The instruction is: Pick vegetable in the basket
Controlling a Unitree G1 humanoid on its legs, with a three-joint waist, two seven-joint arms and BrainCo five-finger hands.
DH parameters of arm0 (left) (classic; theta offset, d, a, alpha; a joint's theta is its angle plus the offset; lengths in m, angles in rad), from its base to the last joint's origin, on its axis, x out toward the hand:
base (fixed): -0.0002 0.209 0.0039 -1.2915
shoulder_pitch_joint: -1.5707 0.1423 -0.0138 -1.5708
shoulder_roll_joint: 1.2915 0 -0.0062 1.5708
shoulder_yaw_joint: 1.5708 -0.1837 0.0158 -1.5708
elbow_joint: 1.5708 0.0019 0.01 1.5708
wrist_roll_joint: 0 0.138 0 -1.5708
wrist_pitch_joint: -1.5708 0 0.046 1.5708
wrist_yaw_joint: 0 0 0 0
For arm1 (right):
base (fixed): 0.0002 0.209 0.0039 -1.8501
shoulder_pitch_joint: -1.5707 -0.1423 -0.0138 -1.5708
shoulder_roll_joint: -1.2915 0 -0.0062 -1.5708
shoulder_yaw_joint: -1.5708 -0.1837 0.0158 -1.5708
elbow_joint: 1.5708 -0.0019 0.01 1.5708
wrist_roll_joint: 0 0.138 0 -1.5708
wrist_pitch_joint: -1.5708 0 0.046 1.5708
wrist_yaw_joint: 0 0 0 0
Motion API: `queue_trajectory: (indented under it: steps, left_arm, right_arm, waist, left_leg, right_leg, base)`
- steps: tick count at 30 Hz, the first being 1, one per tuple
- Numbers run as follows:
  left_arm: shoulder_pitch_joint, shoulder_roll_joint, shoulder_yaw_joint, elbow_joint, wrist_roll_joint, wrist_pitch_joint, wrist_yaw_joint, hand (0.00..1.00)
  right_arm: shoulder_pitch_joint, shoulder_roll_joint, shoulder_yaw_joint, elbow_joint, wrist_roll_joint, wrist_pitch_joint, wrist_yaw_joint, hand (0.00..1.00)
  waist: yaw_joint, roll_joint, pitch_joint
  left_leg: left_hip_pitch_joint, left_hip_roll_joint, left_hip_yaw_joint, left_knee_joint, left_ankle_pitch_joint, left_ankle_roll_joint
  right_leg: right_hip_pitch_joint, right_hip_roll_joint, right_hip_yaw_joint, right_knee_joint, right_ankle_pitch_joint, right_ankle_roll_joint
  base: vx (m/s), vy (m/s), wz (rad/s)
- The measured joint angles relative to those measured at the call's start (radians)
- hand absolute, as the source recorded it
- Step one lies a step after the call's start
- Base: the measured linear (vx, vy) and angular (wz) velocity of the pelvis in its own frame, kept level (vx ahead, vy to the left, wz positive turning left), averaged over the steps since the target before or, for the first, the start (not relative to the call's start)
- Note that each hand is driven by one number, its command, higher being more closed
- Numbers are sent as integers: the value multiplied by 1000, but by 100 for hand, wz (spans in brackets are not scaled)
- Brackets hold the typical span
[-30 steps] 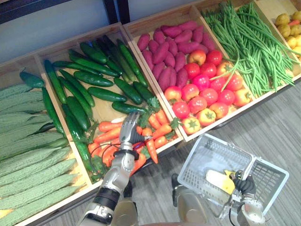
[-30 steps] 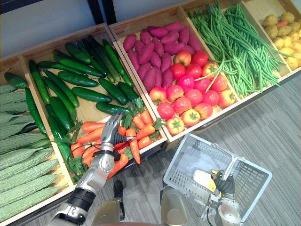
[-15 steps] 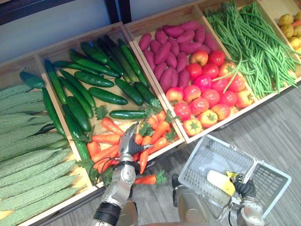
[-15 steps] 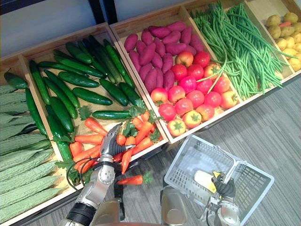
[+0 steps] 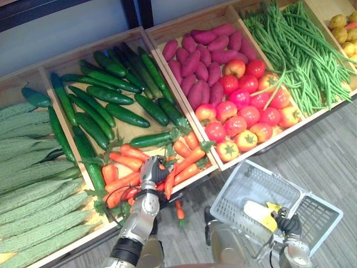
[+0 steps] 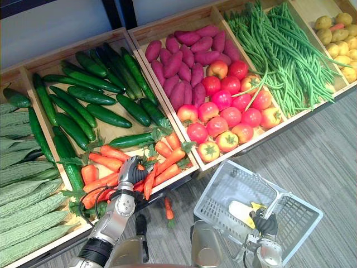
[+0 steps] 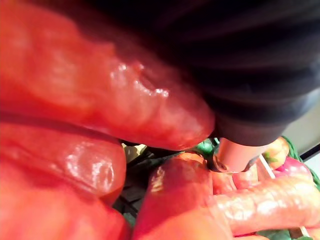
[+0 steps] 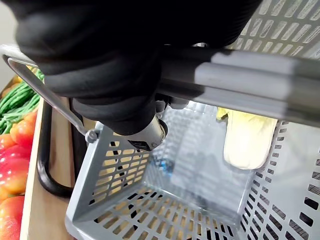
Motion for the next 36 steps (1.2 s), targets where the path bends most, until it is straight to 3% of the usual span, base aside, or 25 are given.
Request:
queue_trajectory:
  steps: [9, 14, 19, 27, 30, 34, 36]
  left_arm:
    - [15, 2, 58, -206, -40, 3, 78, 100]
    - [45, -31, 124, -352, -80, -2, 130, 100]
    - [55, -54, 148, -453, -114, -11, 162, 100]
    - [100, -86, 118, -627, -243, -86, 160, 100]
    - [107, -88, 85, -684, -284, -117, 157, 100]
    - [124, -88, 38, -735, -319, -140, 157, 100]
    - [123, -87, 23, -747, -325, -144, 157, 100]
  right_arm:
    - [1, 0, 1, 0, 9, 0, 2, 100]
    - [12, 0, 0, 0, 15, 0, 5, 100]
    - [12, 0, 1, 0, 22, 0, 22, 100]
    - [-12, 13, 9, -29, 22, 2, 26, 100]
    - [-9, 32, 15, -96, 21, 5, 26, 100]
    - [-16, 37, 16, -212, 2, 5, 22, 100]
    - [-26, 37, 24, -258, -16, 6, 22, 100]
  waist:
    - [3, 8, -9]
    - [2, 30, -68]
    - [2, 34, -93]
    - [10, 36, -121]
    - [29, 35, -122]
    - [30, 37, -123]
    - [34, 33, -123]
  left_leg:
    - [12, 0, -1, 5, 0, 0]
    - [22, 2, 1, -4, 1, -1]
    - [40, 6, 11, -16, 0, -2]
    - [58, 30, 77, 2, -9, -7]
    - [69, 62, 140, 91, -60, -13]
    - [56, 130, 238, 246, -164, -25]
    - [62, 154, 303, 283, -191, -25]
  right_leg:
    - [17, 0, -3, -2, 0, 0]
    - [27, 0, -8, -13, 8, -5]
    - [49, 2, -9, -28, 18, -6]
    - [62, 30, 43, -88, 67, -4]
    - [62, 65, 108, -92, 86, -5]
    - [51, 127, 199, -103, 105, 2]
    - [24, 106, 131, -124, 104, -2]
  base:
    - [0, 0, 1]
    - [0, 0, 0]
    - [-39, -4, 0]
    - [-24, -4, -24]
    - [2, -9, -68]
    - [-38, 12, -92]
    - [-104, 43, -116]
